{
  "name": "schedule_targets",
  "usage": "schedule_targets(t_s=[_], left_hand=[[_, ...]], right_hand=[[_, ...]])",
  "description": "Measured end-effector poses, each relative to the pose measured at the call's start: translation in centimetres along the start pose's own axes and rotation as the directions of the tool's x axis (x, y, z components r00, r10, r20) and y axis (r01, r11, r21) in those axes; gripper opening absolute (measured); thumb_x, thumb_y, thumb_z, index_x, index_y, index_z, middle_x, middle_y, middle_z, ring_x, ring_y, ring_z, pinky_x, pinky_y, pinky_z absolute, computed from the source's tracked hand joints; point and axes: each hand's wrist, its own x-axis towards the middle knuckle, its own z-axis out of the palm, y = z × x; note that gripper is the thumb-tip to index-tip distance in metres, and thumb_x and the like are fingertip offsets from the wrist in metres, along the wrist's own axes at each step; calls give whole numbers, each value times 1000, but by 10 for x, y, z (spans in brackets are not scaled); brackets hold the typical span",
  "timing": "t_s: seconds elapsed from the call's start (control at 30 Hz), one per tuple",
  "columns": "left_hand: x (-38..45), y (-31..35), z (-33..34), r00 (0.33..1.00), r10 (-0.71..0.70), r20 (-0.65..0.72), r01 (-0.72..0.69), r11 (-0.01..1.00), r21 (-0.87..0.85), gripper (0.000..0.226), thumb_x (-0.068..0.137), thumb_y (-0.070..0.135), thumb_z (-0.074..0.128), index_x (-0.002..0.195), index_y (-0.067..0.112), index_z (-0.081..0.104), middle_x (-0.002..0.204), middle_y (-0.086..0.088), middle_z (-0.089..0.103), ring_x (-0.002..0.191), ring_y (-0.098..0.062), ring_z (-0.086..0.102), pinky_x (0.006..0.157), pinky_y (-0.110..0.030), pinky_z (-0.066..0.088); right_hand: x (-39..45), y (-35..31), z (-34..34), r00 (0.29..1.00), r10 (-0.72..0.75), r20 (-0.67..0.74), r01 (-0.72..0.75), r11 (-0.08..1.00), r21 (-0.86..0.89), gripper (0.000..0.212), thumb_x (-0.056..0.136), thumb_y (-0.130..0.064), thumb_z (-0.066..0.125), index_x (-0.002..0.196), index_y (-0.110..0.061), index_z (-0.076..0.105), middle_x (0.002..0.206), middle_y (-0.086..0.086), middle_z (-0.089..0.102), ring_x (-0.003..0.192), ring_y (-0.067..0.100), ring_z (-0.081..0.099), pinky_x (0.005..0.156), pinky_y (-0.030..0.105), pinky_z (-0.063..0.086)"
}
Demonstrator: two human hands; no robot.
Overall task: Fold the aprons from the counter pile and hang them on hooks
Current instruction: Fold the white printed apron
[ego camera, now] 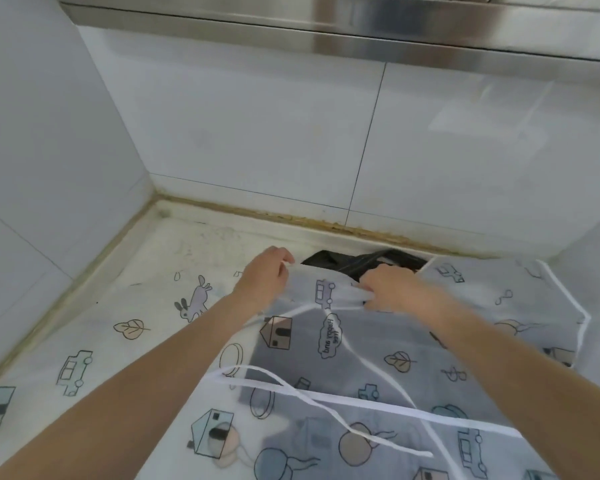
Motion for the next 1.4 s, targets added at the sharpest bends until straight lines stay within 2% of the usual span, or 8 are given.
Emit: schedule_targets(t_s=[0.13, 0.27, 0.5, 0.7, 0.87, 1.1, 1.2, 1.4], left_hand=[[26, 21, 22, 956, 30, 291, -37, 999, 21, 30, 96, 5, 40, 122, 10, 56, 127, -7, 55, 113, -24, 54, 94, -31, 42], [22, 25, 59, 642, -148, 752, -201, 914, 352, 45, 94, 15, 44, 139, 21, 40, 136, -4, 46, 116, -26, 49, 100, -34, 41], [2, 19, 67, 695, -73, 716, -437, 748, 500, 67, 87, -7, 45, 145, 21, 27, 143, -2, 29, 119, -29, 40, 93, -38, 43], [6, 25, 39, 827, -69, 558, -410, 606, 682, 17, 89, 10, 54, 105, 10, 59, 110, -6, 57, 95, -24, 60, 67, -29, 41], [29, 17, -27, 863, -3, 506, -283, 826, 487, 18, 86, 12, 57, 102, 21, 55, 114, -1, 58, 93, -21, 55, 76, -33, 44], [-10, 64, 21, 646, 69, 760, -346, 914, 211, 78, 84, 5, 57, 145, 36, 18, 144, 2, 38, 119, -26, 50, 98, -42, 45], [-25, 72, 45, 620, 54, 783, -332, 922, 199, 85, 86, 2, 57, 147, 39, 12, 147, 1, 33, 119, -29, 51, 97, -42, 47], [-39, 92, 48, 469, 95, 878, -472, 867, 159, 37, 83, 13, 60, 119, 13, 52, 112, -4, 51, 90, -18, 53, 78, -30, 48]], right_hand=[[-28, -7, 18, 903, -155, 401, -61, 877, 477, 38, 90, -52, 53, 104, -20, 65, 95, -12, 58, 83, 8, 56, 78, 24, 47], [-37, 17, 51, 969, 90, 230, -148, 957, 251, 54, 90, -39, 55, 136, -13, 43, 139, 11, 40, 110, 32, 55, 84, 38, 50], [-52, 40, 79, 918, 191, 347, -209, 978, 14, 75, 80, -20, 72, 140, -11, 28, 129, 12, 46, 108, 27, 54, 82, 34, 46], [-66, 44, 75, 856, 229, 463, -295, 953, 72, 45, 82, -11, 70, 121, 2, 52, 88, 4, 56, 82, 15, 61, 81, 25, 54], [-75, 68, -1, 930, 332, 159, -356, 921, 157, 11, 88, 4, 55, 87, -7, 51, 74, 7, 50, 58, 14, 64, 48, 18, 50], [-100, 32, 4, 877, 228, 423, -355, 901, 249, 22, 92, -7, 55, 111, 4, 58, 73, 12, 60, 52, 19, 65, 53, 25, 52], [-109, 23, 27, 789, 161, 593, -433, 830, 351, 37, 94, -4, 53, 130, 2, 46, 111, 25, 62, 61, 20, 68, 58, 26, 57], [-135, 21, 27, 690, -32, 723, -482, 725, 492, 32, 94, -5, 52, 126, 0, 55, 107, 17, 67, 72, 19, 70, 72, 27, 59]])
